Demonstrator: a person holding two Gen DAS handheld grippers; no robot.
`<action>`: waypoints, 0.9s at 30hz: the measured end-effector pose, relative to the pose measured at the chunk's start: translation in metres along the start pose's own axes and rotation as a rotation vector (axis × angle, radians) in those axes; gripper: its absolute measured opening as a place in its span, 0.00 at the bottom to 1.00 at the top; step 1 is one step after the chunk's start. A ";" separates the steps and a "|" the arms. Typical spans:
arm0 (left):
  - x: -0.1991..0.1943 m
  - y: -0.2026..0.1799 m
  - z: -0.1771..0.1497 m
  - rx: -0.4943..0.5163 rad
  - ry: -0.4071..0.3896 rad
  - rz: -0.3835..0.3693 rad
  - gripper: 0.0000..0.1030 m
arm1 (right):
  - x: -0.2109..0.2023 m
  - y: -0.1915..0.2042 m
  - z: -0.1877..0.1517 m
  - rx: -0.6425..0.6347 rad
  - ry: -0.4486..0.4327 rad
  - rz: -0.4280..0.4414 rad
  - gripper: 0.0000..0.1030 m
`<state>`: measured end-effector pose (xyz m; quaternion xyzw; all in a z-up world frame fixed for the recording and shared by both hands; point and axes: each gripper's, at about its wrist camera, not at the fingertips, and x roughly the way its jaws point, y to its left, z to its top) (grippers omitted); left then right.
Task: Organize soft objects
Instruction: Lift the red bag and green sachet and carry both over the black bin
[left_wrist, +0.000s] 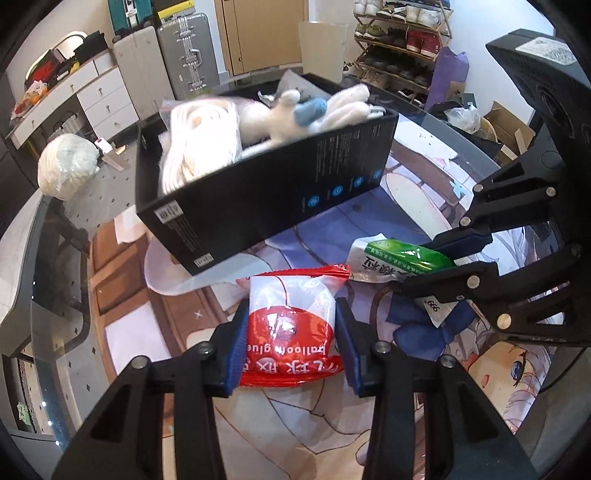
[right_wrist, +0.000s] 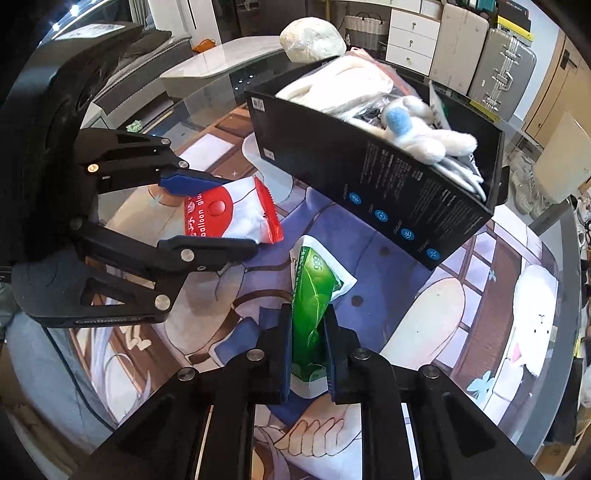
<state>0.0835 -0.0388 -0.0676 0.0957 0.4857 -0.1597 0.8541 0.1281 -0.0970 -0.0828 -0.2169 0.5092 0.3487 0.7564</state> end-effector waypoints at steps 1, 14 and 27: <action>-0.002 0.000 0.001 0.002 -0.007 0.005 0.41 | -0.004 -0.001 0.000 0.005 -0.012 -0.003 0.14; -0.058 0.002 0.011 0.032 -0.293 0.057 0.41 | -0.080 -0.015 0.000 0.067 -0.382 -0.077 0.14; -0.110 0.025 0.006 -0.025 -0.589 0.088 0.42 | -0.151 -0.005 -0.027 0.076 -0.777 -0.210 0.14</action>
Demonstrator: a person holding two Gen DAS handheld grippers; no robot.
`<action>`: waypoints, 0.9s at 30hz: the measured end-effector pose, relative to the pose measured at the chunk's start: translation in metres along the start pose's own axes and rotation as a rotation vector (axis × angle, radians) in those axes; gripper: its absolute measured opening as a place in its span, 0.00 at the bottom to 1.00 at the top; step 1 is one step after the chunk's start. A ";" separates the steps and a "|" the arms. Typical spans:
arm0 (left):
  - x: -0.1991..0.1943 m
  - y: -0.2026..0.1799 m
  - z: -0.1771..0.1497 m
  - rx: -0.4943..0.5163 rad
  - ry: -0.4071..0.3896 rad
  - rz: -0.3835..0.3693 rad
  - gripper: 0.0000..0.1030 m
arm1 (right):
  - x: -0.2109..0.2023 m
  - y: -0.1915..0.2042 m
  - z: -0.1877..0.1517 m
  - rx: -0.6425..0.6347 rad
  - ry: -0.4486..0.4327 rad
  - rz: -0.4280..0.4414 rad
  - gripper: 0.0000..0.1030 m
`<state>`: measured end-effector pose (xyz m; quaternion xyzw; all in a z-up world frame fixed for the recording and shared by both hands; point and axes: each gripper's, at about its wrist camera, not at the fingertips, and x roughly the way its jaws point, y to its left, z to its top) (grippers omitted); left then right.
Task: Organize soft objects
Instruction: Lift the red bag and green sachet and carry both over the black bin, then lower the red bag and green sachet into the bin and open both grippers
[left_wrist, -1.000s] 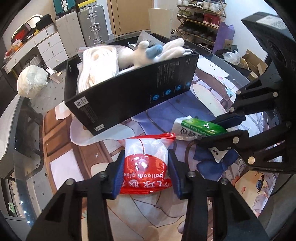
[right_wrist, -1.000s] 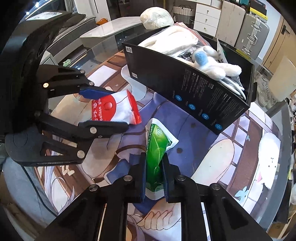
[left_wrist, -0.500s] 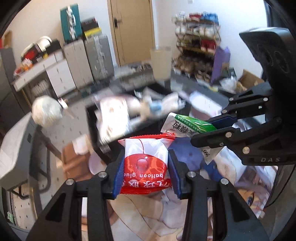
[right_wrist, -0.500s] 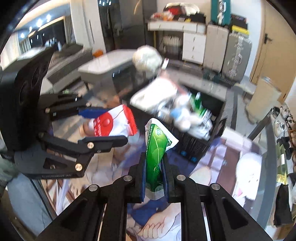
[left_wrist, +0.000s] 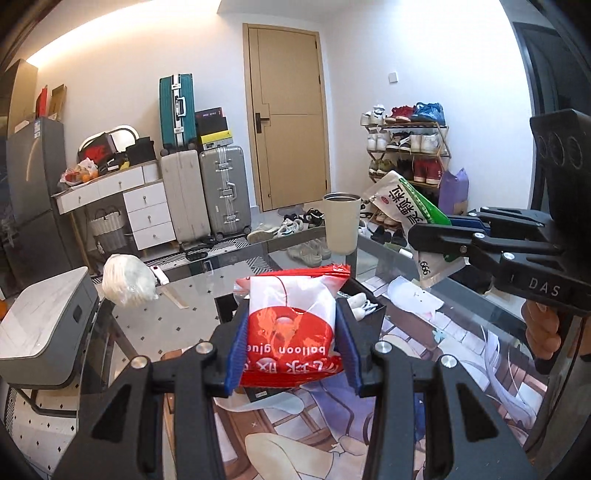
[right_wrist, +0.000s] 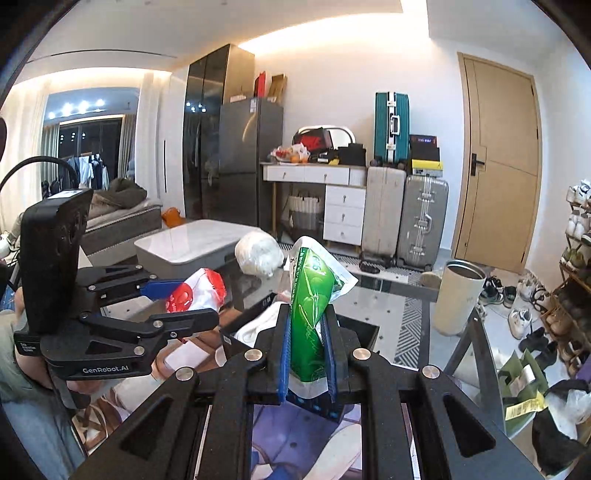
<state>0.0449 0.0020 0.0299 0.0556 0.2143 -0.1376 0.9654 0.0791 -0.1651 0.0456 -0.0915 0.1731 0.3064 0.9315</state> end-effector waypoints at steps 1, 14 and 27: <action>0.001 0.001 0.001 -0.002 -0.003 -0.002 0.42 | -0.001 0.001 0.000 0.000 -0.002 0.003 0.14; 0.006 0.004 0.024 -0.027 -0.058 -0.001 0.42 | 0.010 -0.005 0.013 0.025 -0.023 0.007 0.14; 0.055 0.039 0.071 -0.135 -0.097 0.032 0.42 | 0.062 -0.025 0.054 0.089 -0.050 -0.017 0.14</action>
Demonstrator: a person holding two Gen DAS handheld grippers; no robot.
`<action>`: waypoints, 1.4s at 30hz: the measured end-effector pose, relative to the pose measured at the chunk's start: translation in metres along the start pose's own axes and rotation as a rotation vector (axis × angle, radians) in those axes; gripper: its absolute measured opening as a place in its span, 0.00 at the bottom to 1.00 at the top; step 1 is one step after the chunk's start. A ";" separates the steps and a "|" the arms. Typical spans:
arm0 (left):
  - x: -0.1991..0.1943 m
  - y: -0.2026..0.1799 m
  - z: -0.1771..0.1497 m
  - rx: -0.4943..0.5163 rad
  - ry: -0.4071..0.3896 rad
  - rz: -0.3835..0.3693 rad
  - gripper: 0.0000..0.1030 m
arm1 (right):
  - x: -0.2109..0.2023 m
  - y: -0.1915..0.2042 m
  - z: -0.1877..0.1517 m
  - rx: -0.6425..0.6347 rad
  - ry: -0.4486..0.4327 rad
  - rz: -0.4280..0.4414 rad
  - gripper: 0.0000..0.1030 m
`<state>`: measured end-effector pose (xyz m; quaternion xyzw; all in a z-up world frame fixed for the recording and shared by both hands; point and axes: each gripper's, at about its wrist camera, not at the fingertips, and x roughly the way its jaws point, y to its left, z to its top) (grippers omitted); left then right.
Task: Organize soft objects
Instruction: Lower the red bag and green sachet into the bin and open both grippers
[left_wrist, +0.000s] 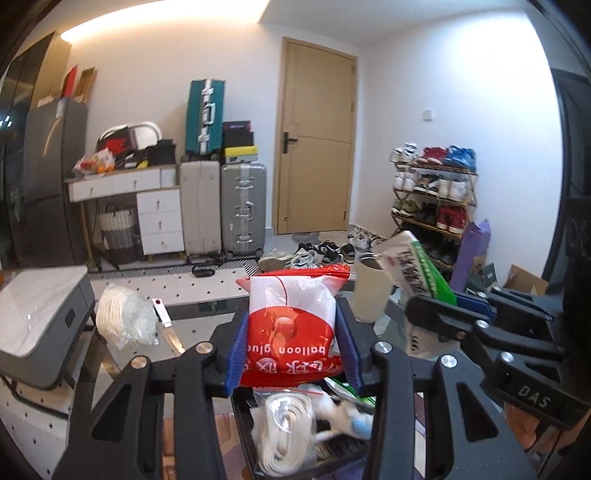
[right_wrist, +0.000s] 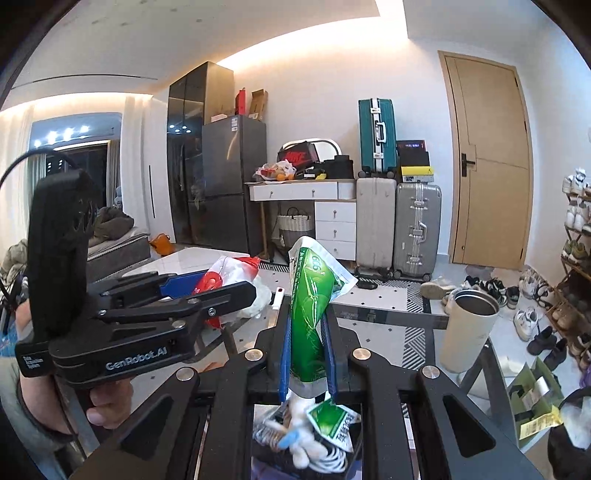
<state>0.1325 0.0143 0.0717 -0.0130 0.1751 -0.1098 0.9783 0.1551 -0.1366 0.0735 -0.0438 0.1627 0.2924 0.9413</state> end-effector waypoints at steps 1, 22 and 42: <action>0.005 0.004 0.001 -0.015 0.004 0.005 0.42 | 0.004 -0.003 0.001 0.011 0.007 0.002 0.14; 0.069 0.007 -0.044 -0.069 0.355 0.029 0.42 | 0.085 -0.031 -0.036 0.125 0.443 0.005 0.14; 0.071 0.009 -0.049 -0.068 0.392 0.011 0.56 | 0.080 -0.036 -0.045 0.164 0.479 0.019 0.47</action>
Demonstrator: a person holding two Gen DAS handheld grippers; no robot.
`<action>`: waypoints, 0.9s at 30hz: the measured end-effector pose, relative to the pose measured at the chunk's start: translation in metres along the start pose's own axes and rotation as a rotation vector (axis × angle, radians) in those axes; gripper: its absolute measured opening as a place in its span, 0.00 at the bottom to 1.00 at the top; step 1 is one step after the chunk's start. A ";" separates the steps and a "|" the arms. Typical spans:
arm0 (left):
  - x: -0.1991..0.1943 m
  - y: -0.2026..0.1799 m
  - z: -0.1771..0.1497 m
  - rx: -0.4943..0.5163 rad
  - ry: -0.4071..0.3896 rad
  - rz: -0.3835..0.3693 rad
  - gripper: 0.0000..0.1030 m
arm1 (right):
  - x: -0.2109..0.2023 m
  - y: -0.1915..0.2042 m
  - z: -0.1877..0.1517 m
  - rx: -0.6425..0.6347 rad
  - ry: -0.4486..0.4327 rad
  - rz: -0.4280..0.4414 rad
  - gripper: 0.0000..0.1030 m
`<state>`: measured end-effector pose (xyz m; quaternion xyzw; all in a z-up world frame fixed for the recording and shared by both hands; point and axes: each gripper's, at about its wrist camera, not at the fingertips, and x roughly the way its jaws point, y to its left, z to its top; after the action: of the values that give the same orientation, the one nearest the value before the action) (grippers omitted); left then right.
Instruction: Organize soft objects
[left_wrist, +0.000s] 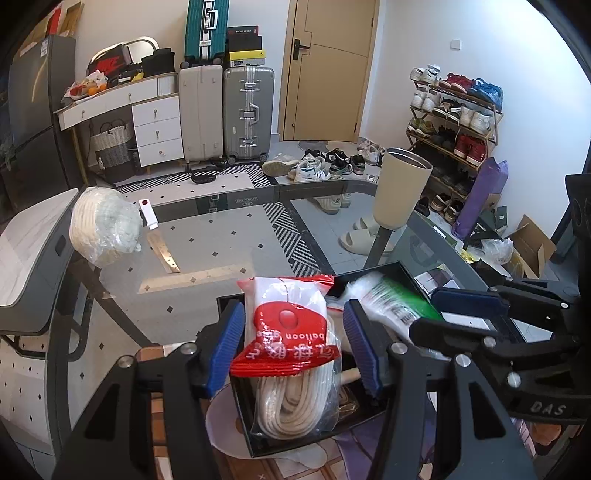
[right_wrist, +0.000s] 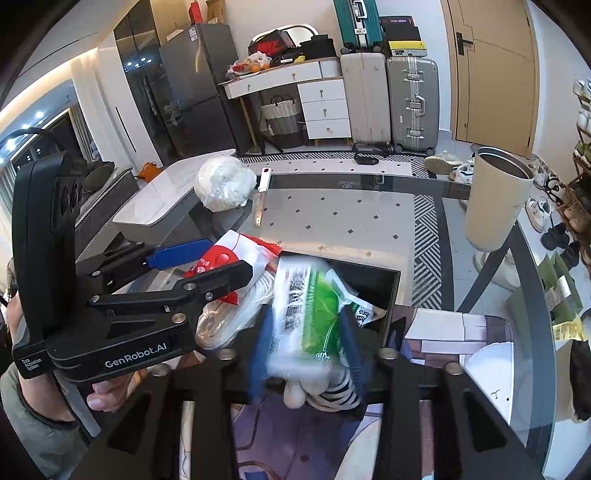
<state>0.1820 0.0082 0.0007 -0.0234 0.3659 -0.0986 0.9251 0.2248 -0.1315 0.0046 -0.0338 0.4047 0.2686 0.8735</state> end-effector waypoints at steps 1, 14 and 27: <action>-0.001 0.000 0.000 0.002 -0.001 0.003 0.60 | -0.003 -0.001 0.000 0.005 -0.013 -0.003 0.50; -0.053 -0.003 -0.010 -0.030 -0.165 0.016 0.93 | -0.048 0.005 -0.013 0.001 -0.138 0.018 0.73; -0.107 -0.012 -0.060 -0.038 -0.403 0.121 1.00 | -0.092 0.010 -0.073 -0.032 -0.378 -0.144 0.95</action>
<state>0.0629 0.0195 0.0302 -0.0381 0.1759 -0.0296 0.9832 0.1210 -0.1834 0.0242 -0.0256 0.2259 0.2133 0.9502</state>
